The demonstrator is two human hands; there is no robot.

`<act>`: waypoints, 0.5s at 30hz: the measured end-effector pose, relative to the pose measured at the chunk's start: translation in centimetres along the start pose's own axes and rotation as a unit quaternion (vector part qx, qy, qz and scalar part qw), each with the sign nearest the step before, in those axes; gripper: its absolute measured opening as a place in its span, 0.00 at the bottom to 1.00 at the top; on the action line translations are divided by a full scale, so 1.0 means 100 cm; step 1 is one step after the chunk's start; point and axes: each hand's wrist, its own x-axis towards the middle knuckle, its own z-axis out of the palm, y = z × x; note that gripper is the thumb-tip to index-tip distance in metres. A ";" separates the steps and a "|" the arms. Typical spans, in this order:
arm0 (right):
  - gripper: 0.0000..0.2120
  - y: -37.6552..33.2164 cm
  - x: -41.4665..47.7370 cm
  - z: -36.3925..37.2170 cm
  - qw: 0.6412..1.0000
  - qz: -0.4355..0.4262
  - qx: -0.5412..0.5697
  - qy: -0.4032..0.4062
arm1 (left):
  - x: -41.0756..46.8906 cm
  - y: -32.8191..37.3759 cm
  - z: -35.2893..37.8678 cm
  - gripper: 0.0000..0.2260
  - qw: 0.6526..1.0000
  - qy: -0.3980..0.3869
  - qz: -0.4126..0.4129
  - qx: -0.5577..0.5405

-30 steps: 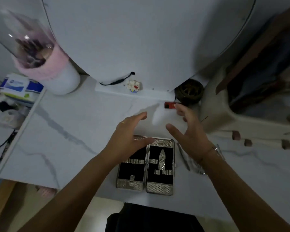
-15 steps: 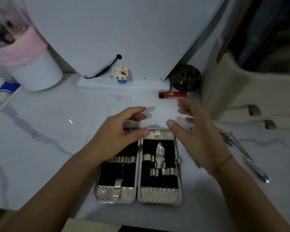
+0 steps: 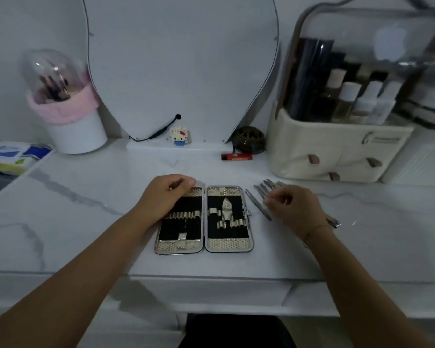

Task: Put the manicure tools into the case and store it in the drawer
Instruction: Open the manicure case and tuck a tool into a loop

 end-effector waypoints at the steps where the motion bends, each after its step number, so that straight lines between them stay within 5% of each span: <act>1: 0.02 -0.002 0.003 0.002 1.000 0.007 -0.010 -0.002 | 0.001 0.000 0.000 0.10 1.000 0.003 -0.004 0.004; 15: 0.11 -0.029 0.041 0.027 0.988 0.058 -0.118 -0.079 | 0.012 -0.008 -0.005 0.15 0.998 -0.044 -0.015 -0.036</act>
